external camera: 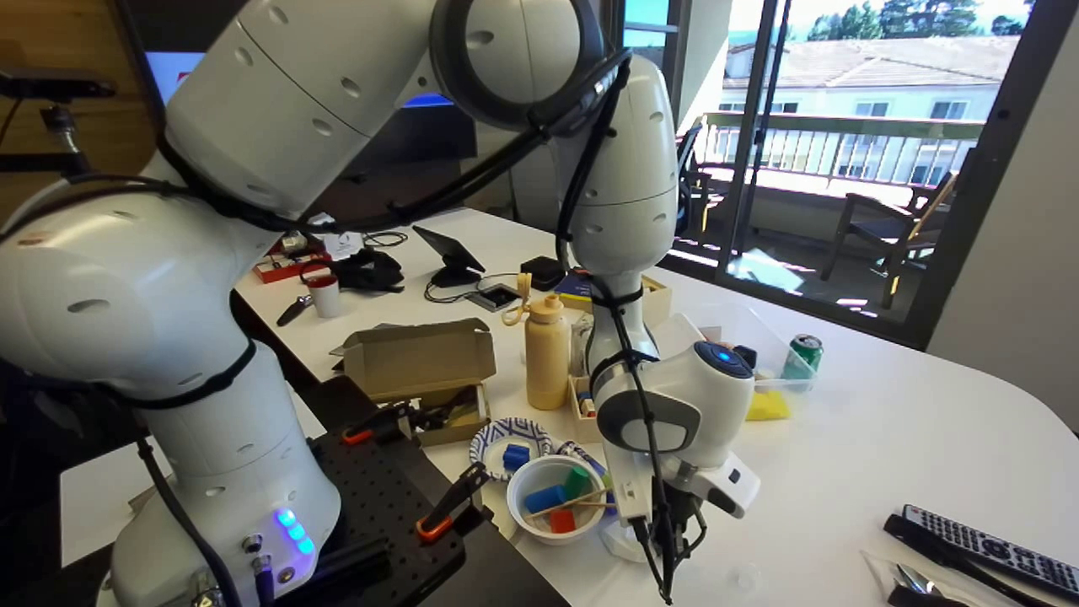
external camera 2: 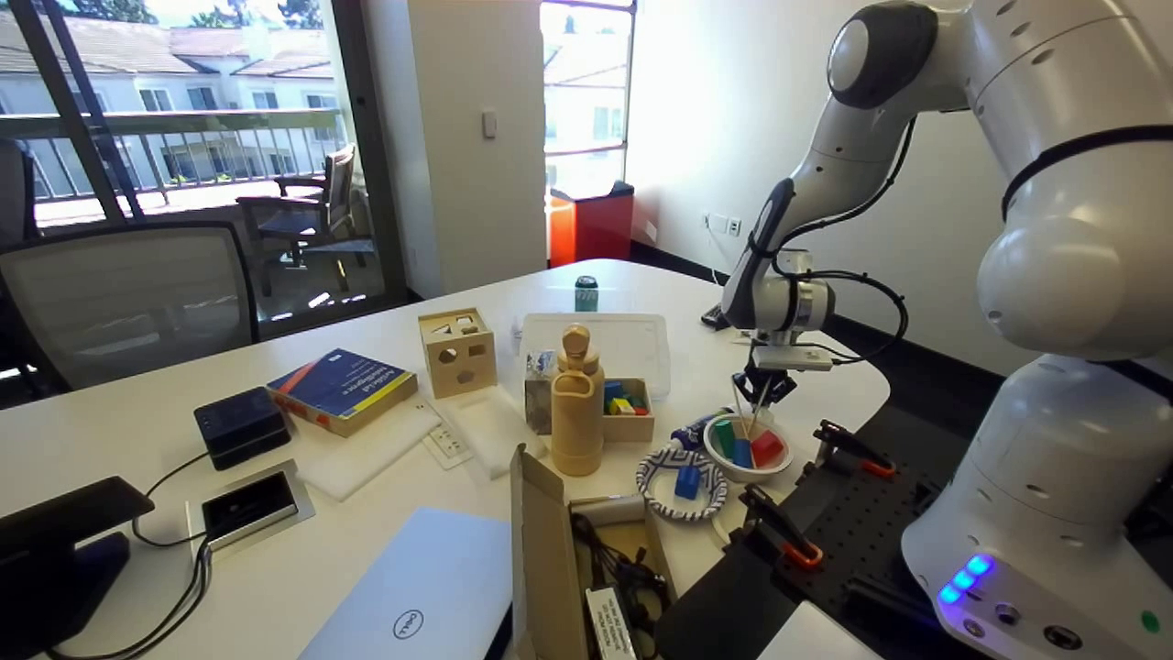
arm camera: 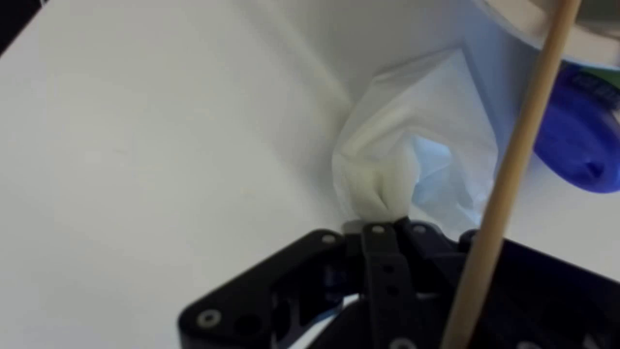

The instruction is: Wipe the table with the paper towel

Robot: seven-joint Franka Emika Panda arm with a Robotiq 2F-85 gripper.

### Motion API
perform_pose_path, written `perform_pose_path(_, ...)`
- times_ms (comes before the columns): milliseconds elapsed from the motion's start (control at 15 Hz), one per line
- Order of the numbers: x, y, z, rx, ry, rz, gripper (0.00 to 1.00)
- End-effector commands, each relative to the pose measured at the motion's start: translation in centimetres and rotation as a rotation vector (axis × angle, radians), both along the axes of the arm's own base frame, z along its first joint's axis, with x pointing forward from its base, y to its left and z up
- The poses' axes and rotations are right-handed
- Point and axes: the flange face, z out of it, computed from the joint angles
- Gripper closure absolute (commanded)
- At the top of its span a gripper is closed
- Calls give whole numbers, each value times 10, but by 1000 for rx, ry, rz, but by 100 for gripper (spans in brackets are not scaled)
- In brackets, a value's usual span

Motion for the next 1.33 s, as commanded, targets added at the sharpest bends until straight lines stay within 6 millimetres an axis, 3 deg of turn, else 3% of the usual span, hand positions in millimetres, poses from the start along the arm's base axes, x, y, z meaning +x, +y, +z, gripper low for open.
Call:
perform_pose_path(0,-15,3,3,-11,81,-36,99)
perform_pose_path(200,-17,-5,6,-92,58,-77,99)
perform_pose_path(467,-1,-5,8,-170,-70,-71,99)
perform_pose_path(800,32,-2,19,-187,-195,-66,99)
perform_pose_path(1267,79,5,22,-127,-243,-41,99)
